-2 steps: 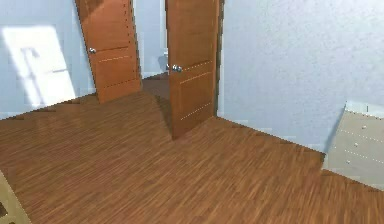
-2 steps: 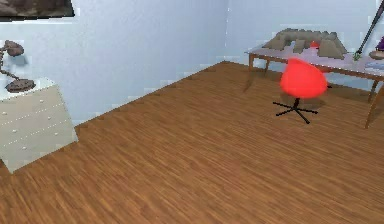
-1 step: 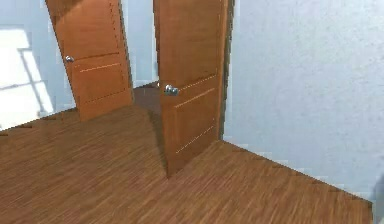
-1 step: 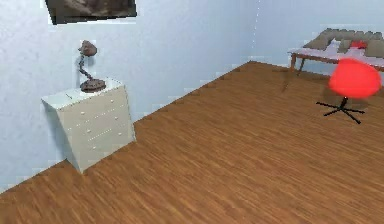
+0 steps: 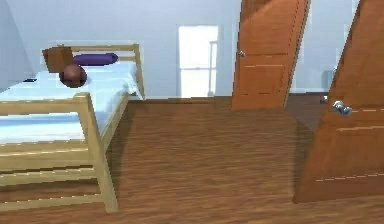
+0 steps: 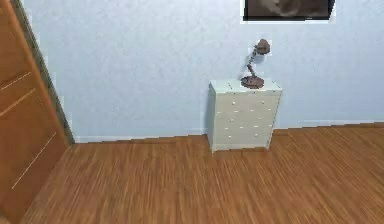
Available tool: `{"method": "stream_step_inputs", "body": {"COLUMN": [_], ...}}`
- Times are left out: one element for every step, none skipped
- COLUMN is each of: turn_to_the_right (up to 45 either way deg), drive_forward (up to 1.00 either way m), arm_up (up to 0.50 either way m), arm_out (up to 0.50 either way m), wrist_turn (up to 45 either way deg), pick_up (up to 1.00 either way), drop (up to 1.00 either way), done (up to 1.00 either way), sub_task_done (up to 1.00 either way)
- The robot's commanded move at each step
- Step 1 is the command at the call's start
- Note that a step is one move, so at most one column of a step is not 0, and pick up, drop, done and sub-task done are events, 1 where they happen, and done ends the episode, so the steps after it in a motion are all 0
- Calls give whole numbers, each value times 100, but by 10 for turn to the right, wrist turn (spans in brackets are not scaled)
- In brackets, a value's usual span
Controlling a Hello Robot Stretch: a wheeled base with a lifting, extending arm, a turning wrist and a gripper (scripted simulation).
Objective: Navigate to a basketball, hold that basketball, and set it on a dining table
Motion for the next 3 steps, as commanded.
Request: {"method": "stream_step_inputs", "body": {"turn_to_the_right": [0,-30,0], "drive_forward": [100,0,60], "arm_up": [0,0,0], "arm_out": [0,0,0], "wrist_turn": [0,0,0], "pick_up": [0,0,0], "drop": [0,0,0], "done": [0,0,0], "sub_task_done": [0,0,0]}}
